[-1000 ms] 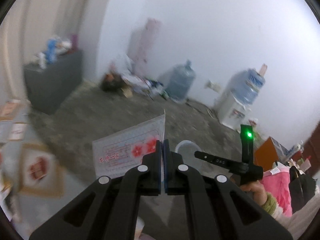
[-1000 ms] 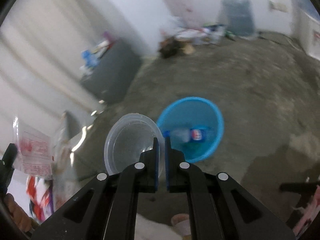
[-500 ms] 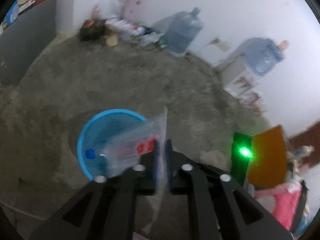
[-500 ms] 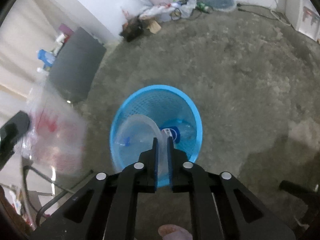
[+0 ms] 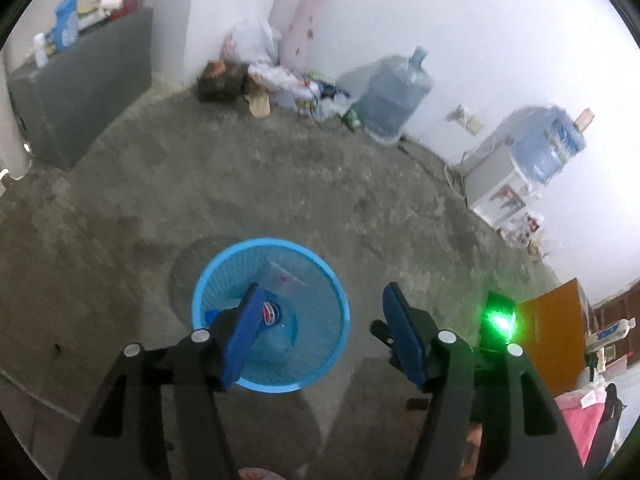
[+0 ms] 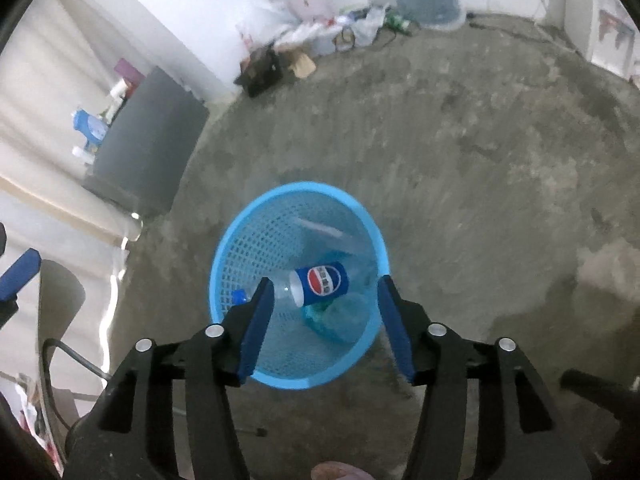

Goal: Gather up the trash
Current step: 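Move both tools back to the table toward the tissues and carton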

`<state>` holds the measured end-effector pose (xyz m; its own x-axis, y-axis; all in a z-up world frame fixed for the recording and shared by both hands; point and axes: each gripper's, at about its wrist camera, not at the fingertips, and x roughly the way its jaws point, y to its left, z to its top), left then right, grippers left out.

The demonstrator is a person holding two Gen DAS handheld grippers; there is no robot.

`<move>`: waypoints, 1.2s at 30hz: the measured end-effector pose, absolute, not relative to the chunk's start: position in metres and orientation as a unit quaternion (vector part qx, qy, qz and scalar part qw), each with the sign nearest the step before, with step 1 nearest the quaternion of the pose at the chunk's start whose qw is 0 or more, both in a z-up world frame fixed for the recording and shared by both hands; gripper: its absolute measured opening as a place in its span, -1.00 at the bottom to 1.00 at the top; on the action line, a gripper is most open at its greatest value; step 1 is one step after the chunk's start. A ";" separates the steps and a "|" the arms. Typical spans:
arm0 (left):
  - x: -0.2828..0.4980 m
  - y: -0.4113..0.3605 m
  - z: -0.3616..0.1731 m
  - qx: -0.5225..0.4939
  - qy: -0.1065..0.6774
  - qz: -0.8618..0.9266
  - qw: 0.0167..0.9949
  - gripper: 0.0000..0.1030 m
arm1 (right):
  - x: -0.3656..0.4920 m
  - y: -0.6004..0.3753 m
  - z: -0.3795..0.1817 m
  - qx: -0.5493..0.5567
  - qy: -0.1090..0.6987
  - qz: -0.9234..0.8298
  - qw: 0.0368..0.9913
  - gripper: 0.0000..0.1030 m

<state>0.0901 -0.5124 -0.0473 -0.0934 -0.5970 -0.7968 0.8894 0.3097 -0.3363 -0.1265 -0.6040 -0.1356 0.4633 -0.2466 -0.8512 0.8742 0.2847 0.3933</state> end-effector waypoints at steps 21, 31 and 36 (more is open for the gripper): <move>0.102 -0.219 0.085 0.045 0.309 -0.453 0.835 0.31 | -0.062 -0.459 0.020 0.107 0.300 -0.412 0.854 0.84; 0.119 -0.069 0.108 0.002 0.249 -0.311 0.917 0.31 | 0.000 -0.376 0.065 0.064 0.275 -0.195 0.939 0.84; 0.131 -0.015 0.111 -0.014 0.232 -0.252 0.939 0.31 | 0.033 -0.347 0.084 0.071 0.252 -0.112 0.958 0.84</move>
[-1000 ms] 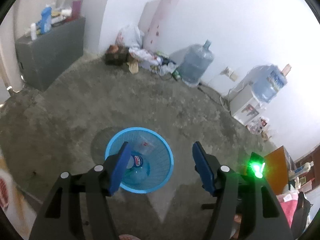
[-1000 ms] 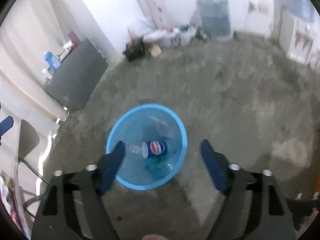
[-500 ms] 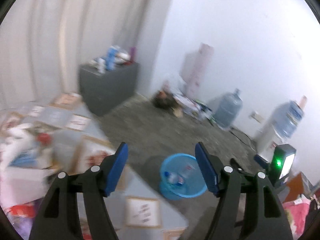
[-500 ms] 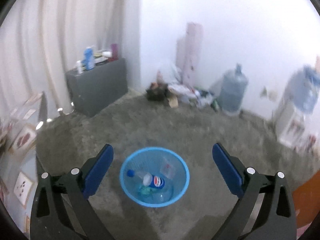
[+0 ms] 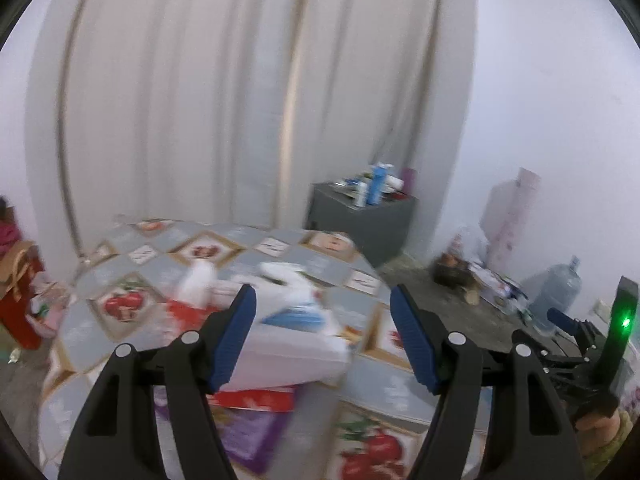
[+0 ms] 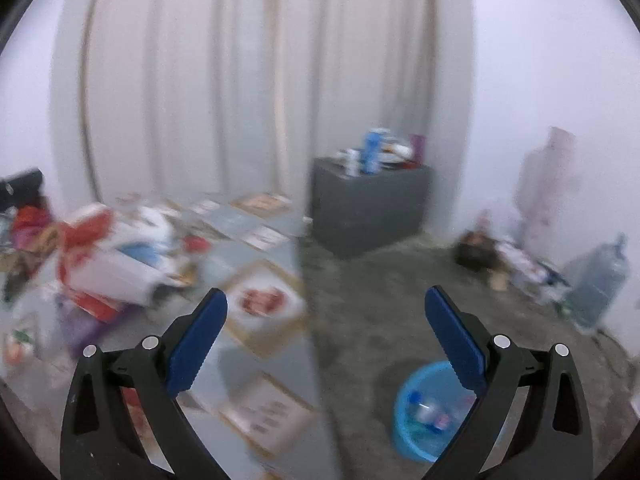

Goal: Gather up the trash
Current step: 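Move both tools back to the table toward the tissues and carton, then grasp the white tissue with the left tool while the right tool grasps the small carton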

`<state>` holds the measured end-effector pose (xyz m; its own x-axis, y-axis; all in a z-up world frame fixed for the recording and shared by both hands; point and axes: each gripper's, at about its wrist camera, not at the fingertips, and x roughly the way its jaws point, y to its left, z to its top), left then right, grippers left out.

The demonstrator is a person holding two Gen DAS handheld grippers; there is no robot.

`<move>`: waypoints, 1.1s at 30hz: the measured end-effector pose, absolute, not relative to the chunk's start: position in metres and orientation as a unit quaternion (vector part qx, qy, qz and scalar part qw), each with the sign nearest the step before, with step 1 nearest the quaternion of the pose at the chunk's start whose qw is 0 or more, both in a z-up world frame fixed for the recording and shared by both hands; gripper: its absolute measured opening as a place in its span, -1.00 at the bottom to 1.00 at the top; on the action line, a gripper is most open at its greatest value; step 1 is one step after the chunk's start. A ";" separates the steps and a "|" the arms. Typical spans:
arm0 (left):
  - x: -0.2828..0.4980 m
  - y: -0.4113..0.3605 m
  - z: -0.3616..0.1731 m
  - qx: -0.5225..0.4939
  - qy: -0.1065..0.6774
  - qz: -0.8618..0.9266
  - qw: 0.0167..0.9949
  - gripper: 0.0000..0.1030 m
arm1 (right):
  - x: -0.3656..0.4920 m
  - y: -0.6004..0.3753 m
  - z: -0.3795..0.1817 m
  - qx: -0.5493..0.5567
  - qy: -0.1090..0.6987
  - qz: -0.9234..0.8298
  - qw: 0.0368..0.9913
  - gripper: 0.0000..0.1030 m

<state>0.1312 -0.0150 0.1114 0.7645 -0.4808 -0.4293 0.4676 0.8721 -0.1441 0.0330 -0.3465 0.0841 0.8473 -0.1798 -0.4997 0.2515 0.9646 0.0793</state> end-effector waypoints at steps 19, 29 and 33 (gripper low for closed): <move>0.179 -0.033 0.058 0.018 0.222 -0.282 0.933 0.10 | 0.147 -0.284 0.095 0.096 0.294 0.030 0.951 0.25; 0.252 -0.071 0.043 0.050 0.285 -0.284 0.914 0.01 | 0.222 -0.281 0.082 0.088 0.320 0.119 0.936 0.06; 0.279 -0.078 0.034 0.047 0.317 -0.283 0.904 0.01 | 0.251 -0.282 0.074 0.085 0.327 0.153 0.928 0.03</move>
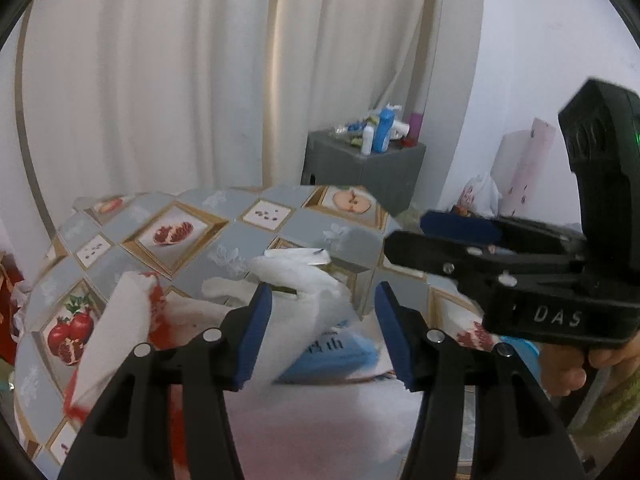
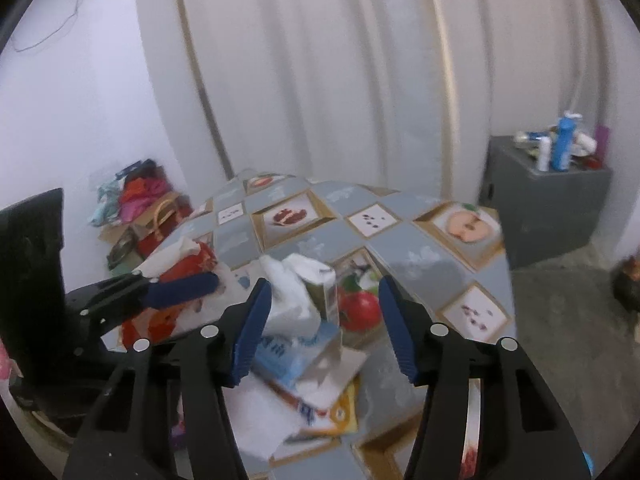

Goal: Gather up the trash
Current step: 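Grasp the white tissue with the left tool while the right tool grasps the small carton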

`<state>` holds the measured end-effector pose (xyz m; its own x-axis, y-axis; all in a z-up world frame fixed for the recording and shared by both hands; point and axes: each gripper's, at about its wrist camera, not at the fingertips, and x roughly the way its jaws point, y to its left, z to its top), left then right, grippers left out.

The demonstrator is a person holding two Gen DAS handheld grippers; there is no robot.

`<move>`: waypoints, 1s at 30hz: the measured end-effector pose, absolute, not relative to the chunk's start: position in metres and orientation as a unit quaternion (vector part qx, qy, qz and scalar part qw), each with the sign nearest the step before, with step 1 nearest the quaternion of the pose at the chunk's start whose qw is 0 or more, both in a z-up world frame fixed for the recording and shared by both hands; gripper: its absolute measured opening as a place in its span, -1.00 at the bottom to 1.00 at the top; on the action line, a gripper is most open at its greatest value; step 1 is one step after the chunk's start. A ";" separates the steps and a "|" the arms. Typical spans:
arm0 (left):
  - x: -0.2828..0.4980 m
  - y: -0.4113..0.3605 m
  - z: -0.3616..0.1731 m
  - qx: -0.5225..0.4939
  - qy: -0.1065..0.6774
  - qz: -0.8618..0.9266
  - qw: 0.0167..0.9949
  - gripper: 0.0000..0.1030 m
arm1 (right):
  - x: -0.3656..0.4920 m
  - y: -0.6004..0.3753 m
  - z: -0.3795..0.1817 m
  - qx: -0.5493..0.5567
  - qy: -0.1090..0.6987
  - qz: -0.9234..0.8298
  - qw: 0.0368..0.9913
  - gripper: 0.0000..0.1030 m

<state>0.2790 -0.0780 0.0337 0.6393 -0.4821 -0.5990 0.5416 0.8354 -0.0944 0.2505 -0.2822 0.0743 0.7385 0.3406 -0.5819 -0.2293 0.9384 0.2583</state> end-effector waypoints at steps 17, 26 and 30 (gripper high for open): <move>0.315 -0.066 -0.007 0.039 0.392 -0.229 0.890 -0.25 | 0.307 -0.266 0.045 0.045 0.366 0.223 0.902 0.03; 0.320 -0.057 -0.006 0.013 0.398 -0.223 0.890 -0.67 | 0.313 -0.256 0.036 0.017 0.376 0.230 0.897 -0.01; 0.320 -0.057 -0.006 0.013 0.398 -0.223 0.890 -0.73 | 0.315 -0.257 0.034 0.015 0.379 0.224 0.898 -0.14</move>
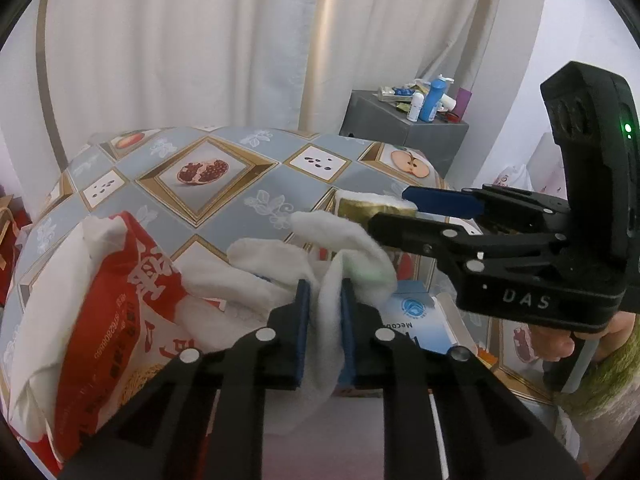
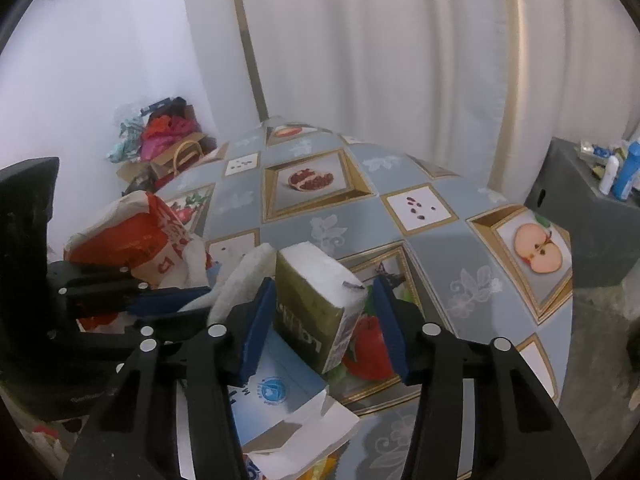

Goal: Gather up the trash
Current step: 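Grasp the white tissue with the left tool while the right tool grasps the small carton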

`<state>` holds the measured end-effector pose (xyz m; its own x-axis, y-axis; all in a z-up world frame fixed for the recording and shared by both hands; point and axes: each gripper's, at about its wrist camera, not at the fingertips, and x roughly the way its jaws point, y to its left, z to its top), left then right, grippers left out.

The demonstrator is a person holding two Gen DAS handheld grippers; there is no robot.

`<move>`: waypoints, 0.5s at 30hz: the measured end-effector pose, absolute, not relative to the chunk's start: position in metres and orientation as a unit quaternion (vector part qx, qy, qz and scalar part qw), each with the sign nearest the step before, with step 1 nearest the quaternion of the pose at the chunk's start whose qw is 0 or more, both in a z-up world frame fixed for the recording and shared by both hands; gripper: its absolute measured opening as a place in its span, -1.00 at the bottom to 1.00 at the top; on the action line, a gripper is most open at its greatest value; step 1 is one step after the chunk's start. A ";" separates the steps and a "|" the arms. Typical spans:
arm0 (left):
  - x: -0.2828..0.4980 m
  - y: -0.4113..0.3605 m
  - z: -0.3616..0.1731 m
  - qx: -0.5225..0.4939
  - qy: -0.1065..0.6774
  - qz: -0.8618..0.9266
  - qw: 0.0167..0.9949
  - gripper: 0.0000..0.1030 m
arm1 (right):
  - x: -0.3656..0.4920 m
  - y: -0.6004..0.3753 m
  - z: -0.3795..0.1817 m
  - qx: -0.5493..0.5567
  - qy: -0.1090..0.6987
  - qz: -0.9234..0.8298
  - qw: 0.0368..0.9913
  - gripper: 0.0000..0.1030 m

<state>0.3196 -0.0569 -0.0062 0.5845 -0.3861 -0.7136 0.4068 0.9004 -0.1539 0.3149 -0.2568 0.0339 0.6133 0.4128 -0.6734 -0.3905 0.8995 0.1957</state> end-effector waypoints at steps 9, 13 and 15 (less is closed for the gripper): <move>0.320 -0.056 -0.005 0.013 0.397 -0.220 0.891 -0.76 | 0.320 -0.265 0.028 0.030 0.385 0.216 0.897 -0.45; 0.323 -0.054 -0.005 0.010 0.396 -0.219 0.892 -0.78 | 0.317 -0.263 0.030 0.024 0.378 0.219 0.899 -0.52; 0.323 -0.053 -0.003 0.005 0.395 -0.220 0.892 -0.80 | 0.316 -0.263 0.032 0.024 0.374 0.222 0.900 -0.54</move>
